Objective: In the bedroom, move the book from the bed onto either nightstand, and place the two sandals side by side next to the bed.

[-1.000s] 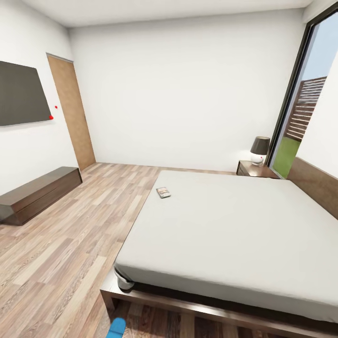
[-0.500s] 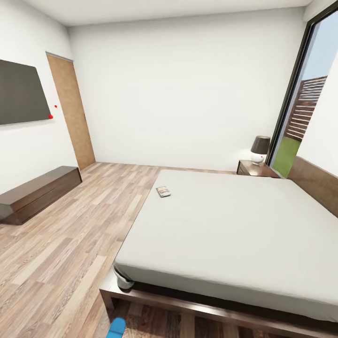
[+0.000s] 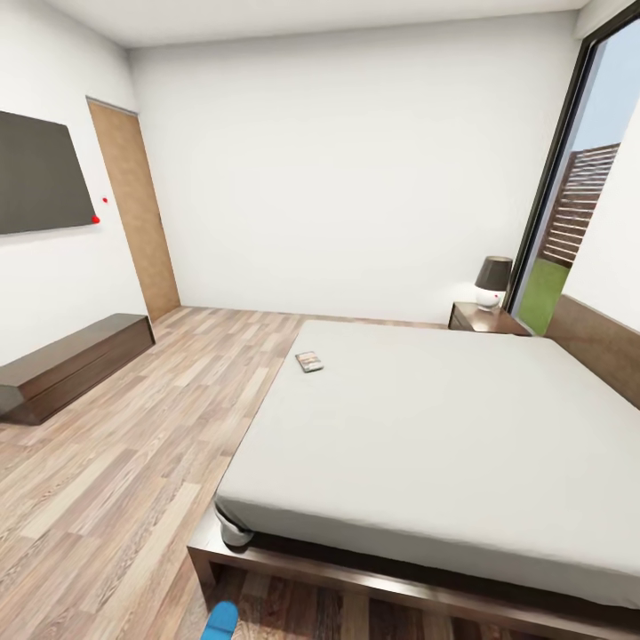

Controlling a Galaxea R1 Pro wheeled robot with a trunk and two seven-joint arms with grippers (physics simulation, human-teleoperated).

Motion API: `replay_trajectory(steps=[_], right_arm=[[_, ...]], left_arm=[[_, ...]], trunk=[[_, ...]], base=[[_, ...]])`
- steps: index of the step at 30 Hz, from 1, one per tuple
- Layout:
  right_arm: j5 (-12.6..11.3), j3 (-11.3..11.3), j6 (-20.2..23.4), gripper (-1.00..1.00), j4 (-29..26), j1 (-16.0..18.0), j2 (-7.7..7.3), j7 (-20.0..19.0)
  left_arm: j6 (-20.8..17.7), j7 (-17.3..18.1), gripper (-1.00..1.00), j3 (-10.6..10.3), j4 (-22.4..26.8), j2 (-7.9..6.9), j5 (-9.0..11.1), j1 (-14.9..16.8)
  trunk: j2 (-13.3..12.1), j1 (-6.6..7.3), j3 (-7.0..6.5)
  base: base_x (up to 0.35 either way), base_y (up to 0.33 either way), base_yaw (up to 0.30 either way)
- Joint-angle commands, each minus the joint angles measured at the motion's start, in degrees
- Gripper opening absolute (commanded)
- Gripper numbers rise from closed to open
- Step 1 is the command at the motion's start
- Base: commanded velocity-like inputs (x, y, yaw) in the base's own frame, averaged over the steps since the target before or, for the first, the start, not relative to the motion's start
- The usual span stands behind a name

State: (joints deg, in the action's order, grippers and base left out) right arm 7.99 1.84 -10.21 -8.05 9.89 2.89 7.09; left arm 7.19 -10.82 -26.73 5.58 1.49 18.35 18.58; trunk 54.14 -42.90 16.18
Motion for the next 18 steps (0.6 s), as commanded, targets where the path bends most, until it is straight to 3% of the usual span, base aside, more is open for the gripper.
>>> replay_trajectory(steps=[1,10,18], right_arm=[[0.5,0.2,-0.1,-1.00,0.1,0.0,0.01,0.5],[0.5,0.2,-0.1,-1.00,0.1,0.0,0.26,0.5],[0.6,0.2,-0.1,-1.00,0.1,0.0,0.28,0.5]], left_arm=[[0.2,-0.3,-1.00,-0.5,0.0,0.01,0.5,0.0],[0.2,-0.3,-1.00,-0.6,0.0,0.01,0.4,0.0],[0.2,-0.3,-1.00,-0.6,0.0,0.01,0.4,0.0]], trunk=[[0.5,-0.23,0.26],[4.1,-2.21,1.87],[4.1,-2.21,1.87]], base=[[0.000,0.000,0.000],[0.000,0.000,0.000],[0.000,0.000,0.000]])
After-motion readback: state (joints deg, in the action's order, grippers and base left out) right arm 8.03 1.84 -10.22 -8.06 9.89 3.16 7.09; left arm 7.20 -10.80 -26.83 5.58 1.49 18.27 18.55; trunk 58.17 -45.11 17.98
